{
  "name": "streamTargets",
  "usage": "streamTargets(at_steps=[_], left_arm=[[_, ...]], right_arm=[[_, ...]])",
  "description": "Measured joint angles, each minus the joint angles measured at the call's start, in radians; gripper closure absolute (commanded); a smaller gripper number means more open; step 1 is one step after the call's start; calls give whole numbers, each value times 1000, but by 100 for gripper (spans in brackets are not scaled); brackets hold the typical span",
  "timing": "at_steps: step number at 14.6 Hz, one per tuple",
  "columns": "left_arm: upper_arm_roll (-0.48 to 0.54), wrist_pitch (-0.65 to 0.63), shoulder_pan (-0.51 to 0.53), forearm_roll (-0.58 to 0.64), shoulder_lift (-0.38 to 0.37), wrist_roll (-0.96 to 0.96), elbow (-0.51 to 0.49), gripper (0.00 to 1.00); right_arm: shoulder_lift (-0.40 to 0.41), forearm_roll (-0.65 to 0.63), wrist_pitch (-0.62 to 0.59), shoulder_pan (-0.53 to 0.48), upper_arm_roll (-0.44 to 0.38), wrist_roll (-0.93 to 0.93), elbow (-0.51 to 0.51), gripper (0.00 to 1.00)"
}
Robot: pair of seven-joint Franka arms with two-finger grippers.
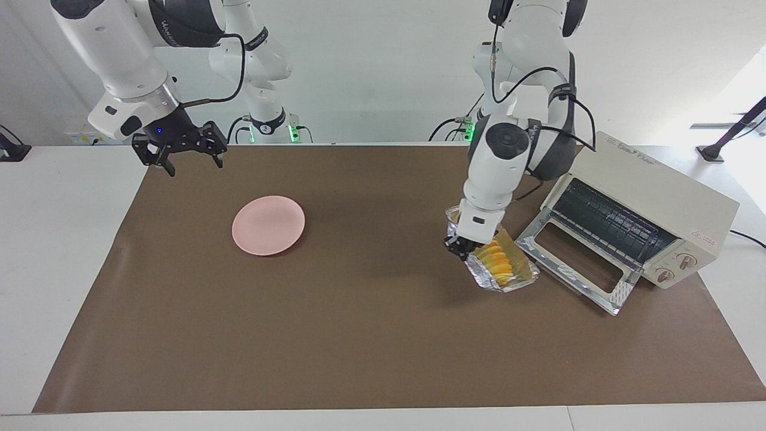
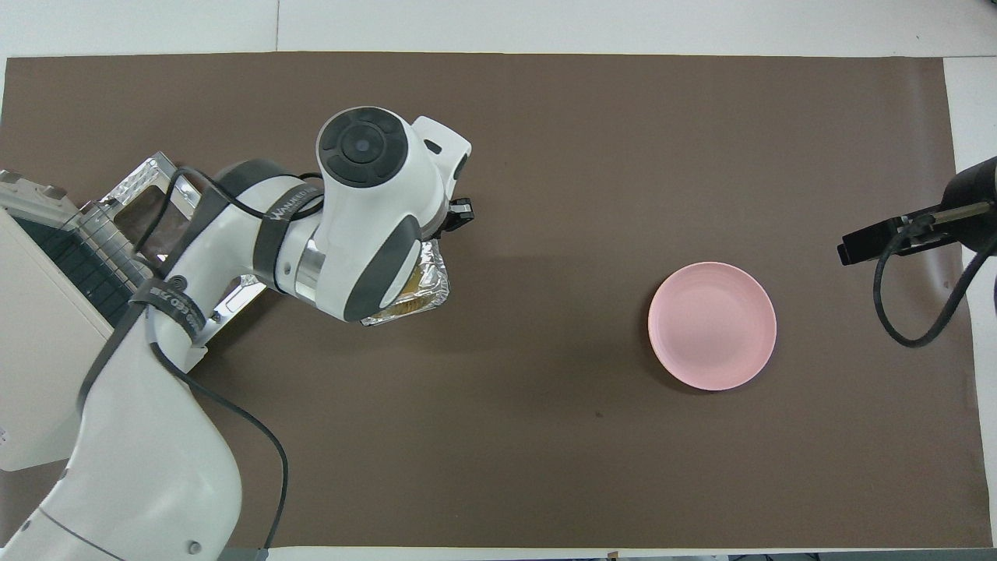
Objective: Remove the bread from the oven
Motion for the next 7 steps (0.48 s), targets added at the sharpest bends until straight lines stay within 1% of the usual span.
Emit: streamTargets(at_steps=[2, 5, 6, 7], left_arm=[[-1, 44, -52, -2, 48, 6, 2, 100], [-2, 66, -97, -4, 79, 17, 4, 100], [-2, 66, -105, -5, 82, 18, 4, 59], [-2, 66, -108, -9, 82, 19, 4, 43]], right_arm=[[0, 0, 0, 0, 0, 0, 0, 0], [0, 0, 0, 0, 0, 0, 0, 0], [0, 0, 0, 0, 0, 0, 0, 0], [0, 0, 0, 0, 0, 0, 0, 0]])
